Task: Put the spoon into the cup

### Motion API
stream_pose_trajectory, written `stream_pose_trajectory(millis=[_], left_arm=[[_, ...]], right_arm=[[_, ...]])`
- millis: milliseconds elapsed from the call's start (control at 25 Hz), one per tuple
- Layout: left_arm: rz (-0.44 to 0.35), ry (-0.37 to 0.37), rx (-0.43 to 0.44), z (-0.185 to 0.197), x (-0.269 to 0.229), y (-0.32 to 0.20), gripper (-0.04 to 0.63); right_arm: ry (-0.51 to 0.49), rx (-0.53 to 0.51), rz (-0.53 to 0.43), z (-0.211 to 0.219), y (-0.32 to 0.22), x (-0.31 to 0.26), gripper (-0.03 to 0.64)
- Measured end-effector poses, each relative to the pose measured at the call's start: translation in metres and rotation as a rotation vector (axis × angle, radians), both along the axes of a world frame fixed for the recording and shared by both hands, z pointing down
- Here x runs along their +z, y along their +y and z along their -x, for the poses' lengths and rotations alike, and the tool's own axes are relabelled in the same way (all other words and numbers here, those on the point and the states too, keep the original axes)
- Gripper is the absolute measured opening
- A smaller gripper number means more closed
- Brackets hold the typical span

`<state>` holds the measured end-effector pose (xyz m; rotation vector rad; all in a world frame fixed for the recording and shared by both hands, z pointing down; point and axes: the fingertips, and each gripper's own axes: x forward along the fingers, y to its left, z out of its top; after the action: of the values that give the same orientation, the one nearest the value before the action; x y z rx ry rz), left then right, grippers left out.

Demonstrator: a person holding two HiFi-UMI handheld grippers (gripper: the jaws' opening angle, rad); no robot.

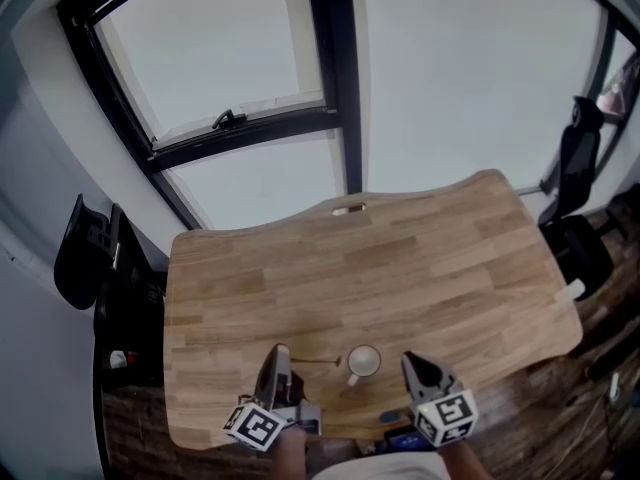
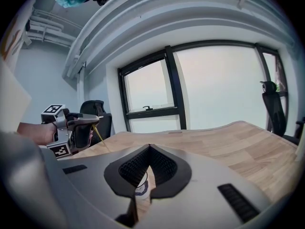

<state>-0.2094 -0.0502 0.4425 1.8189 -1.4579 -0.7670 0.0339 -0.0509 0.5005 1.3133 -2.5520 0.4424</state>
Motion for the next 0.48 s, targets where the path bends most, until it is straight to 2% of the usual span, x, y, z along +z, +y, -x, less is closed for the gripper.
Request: stream_pose_trajectory(millis=[320, 480], left_arm=[[0.036, 0.002, -0.006, 0.0, 0.019, 0.0, -0.002], [0.03, 0.019, -0.017, -0.001, 0.018, -0.005, -0.002]], right_arm=[[0.004, -0.013, 0.019, 0.0, -0.003, 0.011, -0.003], [0.012, -0.016, 0.024, -0.004, -0.006, 0.015, -0.003]])
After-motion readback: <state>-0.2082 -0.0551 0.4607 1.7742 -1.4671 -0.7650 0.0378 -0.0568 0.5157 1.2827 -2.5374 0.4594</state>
